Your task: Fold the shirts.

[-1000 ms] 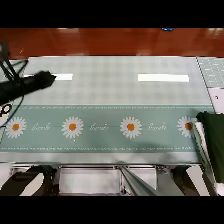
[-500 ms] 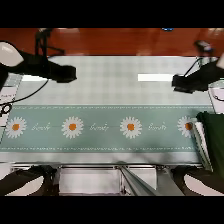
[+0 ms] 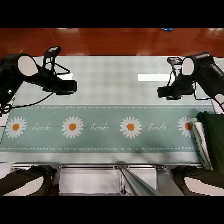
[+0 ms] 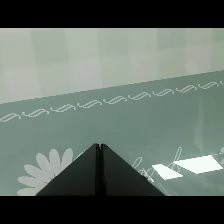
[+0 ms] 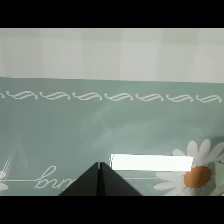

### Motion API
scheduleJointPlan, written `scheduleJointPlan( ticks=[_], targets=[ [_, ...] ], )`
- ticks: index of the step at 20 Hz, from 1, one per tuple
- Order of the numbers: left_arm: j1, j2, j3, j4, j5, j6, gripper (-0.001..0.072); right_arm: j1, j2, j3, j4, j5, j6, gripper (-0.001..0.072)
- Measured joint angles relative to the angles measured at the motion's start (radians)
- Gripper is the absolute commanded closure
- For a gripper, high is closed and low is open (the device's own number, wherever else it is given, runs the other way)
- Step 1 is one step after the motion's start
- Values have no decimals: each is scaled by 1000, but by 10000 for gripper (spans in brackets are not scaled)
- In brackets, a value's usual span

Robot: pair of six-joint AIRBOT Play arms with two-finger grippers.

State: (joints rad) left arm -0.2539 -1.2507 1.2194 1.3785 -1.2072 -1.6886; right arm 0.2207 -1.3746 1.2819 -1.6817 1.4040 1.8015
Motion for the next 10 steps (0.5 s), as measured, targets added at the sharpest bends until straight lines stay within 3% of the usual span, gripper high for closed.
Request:
scheduleJointPlan(
  ticks=[10],
  targets=[
    [-2, -1, -3, 13, -5, -9, 686, 6, -4, 0, -7, -5, 7, 683]
  ],
)
